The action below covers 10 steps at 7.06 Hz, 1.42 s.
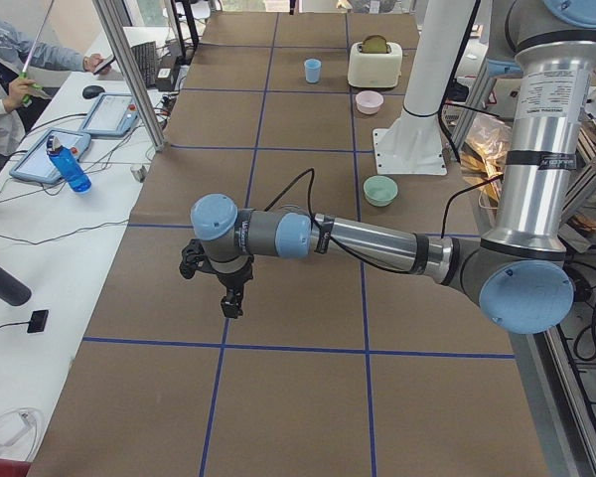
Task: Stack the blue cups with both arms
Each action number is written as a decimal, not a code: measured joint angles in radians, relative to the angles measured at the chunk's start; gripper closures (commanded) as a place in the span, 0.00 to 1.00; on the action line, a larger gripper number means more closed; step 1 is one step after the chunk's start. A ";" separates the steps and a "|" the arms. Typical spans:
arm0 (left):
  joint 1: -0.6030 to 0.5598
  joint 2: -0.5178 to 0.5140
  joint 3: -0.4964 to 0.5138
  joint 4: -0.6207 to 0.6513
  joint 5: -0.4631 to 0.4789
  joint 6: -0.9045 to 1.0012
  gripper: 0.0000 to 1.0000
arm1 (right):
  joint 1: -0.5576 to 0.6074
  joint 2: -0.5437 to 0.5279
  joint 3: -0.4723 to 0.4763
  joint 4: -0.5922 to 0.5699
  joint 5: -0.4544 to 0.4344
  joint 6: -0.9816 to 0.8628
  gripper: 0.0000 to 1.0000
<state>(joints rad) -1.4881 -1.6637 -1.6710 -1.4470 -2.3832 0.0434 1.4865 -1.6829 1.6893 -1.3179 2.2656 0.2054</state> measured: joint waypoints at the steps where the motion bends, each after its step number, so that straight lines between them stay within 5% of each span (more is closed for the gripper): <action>1: 0.020 -0.011 -0.004 -0.005 0.000 -0.017 0.01 | 0.000 -0.005 0.003 0.013 0.005 -0.018 0.00; 6: 0.228 -0.015 -0.020 -0.289 0.001 -0.436 0.02 | -0.154 0.002 0.077 0.008 0.118 0.014 0.01; 10: 0.349 0.025 -0.084 -0.407 0.002 -0.652 0.02 | -0.251 -0.033 0.189 0.009 0.114 0.125 0.06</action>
<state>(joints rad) -1.1386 -1.6385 -1.7548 -1.8544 -2.3813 -0.6091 1.2357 -1.7160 1.8787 -1.3090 2.3794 0.3300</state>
